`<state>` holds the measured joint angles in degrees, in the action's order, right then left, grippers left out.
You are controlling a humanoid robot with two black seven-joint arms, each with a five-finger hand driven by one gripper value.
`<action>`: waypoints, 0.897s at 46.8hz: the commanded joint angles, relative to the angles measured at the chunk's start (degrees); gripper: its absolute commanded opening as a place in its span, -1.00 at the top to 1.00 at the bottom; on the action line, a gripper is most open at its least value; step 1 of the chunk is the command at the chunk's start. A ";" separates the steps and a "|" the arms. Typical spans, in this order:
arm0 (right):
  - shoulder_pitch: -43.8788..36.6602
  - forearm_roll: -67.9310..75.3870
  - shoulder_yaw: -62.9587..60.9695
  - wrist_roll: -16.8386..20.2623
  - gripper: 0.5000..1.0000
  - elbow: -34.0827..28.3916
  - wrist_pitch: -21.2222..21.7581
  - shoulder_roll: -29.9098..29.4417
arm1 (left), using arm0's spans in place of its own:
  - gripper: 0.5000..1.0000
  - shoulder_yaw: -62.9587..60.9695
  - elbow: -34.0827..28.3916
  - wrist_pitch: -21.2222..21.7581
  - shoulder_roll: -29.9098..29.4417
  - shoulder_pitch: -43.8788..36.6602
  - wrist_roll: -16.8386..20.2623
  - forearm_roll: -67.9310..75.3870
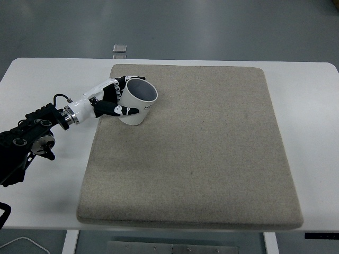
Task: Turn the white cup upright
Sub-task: 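Lower the upright mug onto the felt pad with the left hand, then open the left hand fingers and withdraw it from the mug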
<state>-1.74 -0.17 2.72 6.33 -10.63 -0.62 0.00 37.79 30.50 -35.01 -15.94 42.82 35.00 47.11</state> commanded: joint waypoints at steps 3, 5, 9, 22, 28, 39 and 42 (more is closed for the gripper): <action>0.07 -0.01 0.00 0.00 -0.72 0.00 0.00 0.00 | -0.27 0.09 0.00 0.01 0.12 0.07 0.00 -0.09; -0.01 -0.01 0.00 0.00 -0.72 0.00 0.00 0.00 | -0.34 0.18 0.00 0.01 0.12 0.07 0.00 -0.18; -0.02 -0.01 0.00 0.00 -0.72 0.00 0.00 0.00 | -0.41 0.18 0.00 0.01 0.12 0.07 0.00 -0.26; 0.07 -0.01 0.00 0.00 -0.72 0.00 0.00 0.00 | -0.99 0.26 0.09 0.01 0.92 0.07 0.00 -0.88; -0.02 -0.01 0.00 0.00 -0.72 0.00 0.00 0.00 | -0.99 0.35 0.09 0.01 0.92 0.07 0.00 -0.97; -0.01 -0.01 0.00 0.00 -0.72 0.00 0.00 0.00 | -0.99 0.79 0.35 0.01 0.92 0.07 0.00 -1.85; -0.02 -0.01 0.00 0.00 -0.72 0.00 0.00 0.00 | -0.99 0.88 0.61 0.01 0.91 0.07 0.00 -2.11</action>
<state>-1.74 -0.17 2.72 6.34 -10.63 -0.62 0.00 38.58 30.87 -35.00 -15.05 42.89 35.00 45.29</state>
